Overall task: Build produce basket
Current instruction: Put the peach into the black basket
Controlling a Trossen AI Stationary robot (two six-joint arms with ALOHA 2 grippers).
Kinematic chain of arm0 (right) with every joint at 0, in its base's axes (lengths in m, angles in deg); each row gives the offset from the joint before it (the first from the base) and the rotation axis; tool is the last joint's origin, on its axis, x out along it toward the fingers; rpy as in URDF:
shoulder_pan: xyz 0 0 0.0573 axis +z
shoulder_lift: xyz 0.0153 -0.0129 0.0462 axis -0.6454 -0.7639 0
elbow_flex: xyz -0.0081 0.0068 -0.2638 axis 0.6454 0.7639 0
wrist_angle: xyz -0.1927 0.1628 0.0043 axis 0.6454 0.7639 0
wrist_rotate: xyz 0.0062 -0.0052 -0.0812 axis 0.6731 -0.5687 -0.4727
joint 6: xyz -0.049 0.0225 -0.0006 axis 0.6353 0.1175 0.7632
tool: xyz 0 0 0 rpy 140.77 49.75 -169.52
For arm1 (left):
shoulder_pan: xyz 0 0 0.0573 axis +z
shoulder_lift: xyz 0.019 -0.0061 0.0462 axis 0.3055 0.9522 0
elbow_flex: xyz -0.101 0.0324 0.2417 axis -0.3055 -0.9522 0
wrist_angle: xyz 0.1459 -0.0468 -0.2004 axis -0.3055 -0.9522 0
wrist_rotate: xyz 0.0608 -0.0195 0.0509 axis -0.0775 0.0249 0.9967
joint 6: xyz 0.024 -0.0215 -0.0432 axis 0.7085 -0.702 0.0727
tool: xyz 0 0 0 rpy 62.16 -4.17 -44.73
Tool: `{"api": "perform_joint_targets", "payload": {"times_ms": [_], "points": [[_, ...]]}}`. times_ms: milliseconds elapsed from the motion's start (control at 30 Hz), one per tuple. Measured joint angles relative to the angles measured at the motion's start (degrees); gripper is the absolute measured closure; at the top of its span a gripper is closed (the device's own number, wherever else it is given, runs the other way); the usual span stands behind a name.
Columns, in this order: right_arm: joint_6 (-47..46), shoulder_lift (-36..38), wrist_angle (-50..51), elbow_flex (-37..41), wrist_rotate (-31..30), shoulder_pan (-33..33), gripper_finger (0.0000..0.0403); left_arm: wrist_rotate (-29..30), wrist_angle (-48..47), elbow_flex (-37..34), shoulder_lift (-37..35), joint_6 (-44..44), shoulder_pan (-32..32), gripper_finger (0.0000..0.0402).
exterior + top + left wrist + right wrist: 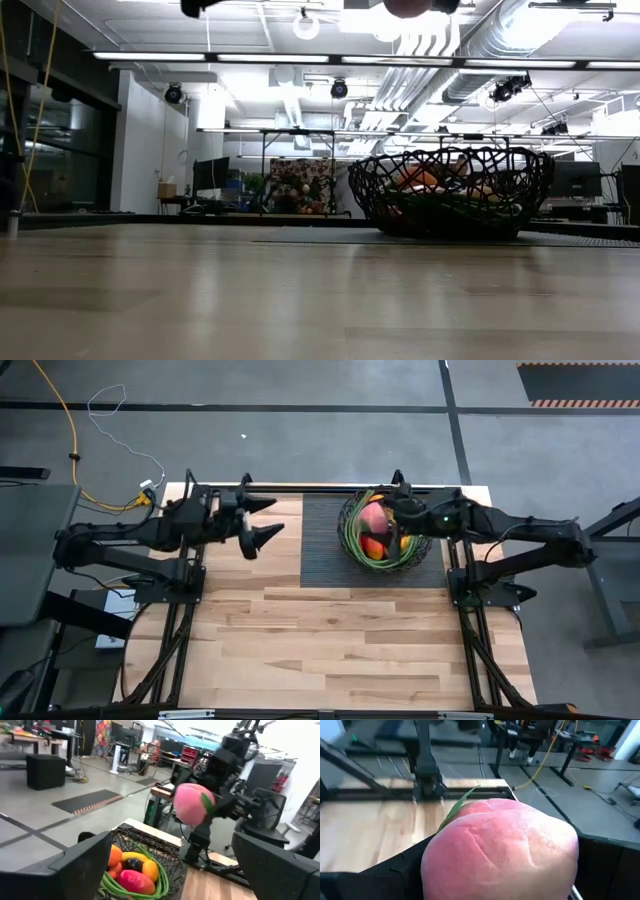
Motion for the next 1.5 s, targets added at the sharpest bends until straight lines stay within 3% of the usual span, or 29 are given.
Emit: {"api": "perform_joint_targets", "payload": {"times_ms": [200, 367, 567, 867, 967, 1067, 1233, 1367, 1500], "points": [[-7.15, 7.25, -15.75, 12.09, 3.28, -2.99, 0.0070, 10.67, 0.62, -1.52, 0.14, 1.32, -9.60, 0.0003], [-12.35, 11.84, -30.91, 21.32, 4.21, -2.57, 0.0070, 9.62, 6.91, -3.08, 0.90, 4.91, -12.22, 0.0003], [-13.55, 13.20, -31.98, 22.69, 4.31, -1.99, 0.0070, 5.96, 9.43, -3.97, 1.37, 7.98, -10.90, 0.0003], [-14.78, 13.17, -31.70, 22.65, 4.03, -1.94, 0.0070, 6.03, 9.45, -3.95, 1.40, 7.50, -10.90, 0.0003], [-17.15, 12.60, -23.71, 18.81, -1.79, -2.19, 0.0070, 6.09, 9.44, -3.95, 1.37, 5.21, -10.87, 0.0003], [-17.15, 10.76, -5.49, 11.03, -9.41, -3.82, 0.0070, 6.39, 9.45, -3.95, 1.39, 3.64, -10.87, 0.0003], [-22.05, 4.38, 22.95, -0.22, -16.40, -10.65, 0.0070, 7.32, 9.44, -3.95, 1.39, 4.94, -10.87, 0.0003], [-26.43, -1.45, 37.46, -3.29, -14.91, -18.58, 0.0070, 8.15, 9.44, -3.92, 1.39, 4.94, -10.87, 0.0003], [-25.07, -6.75, 40.02, -1.02, -9.47, -25.78, 0.0070, 8.45, 9.45, -3.92, 1.37, 4.94, -10.87, 0.0003]]}}
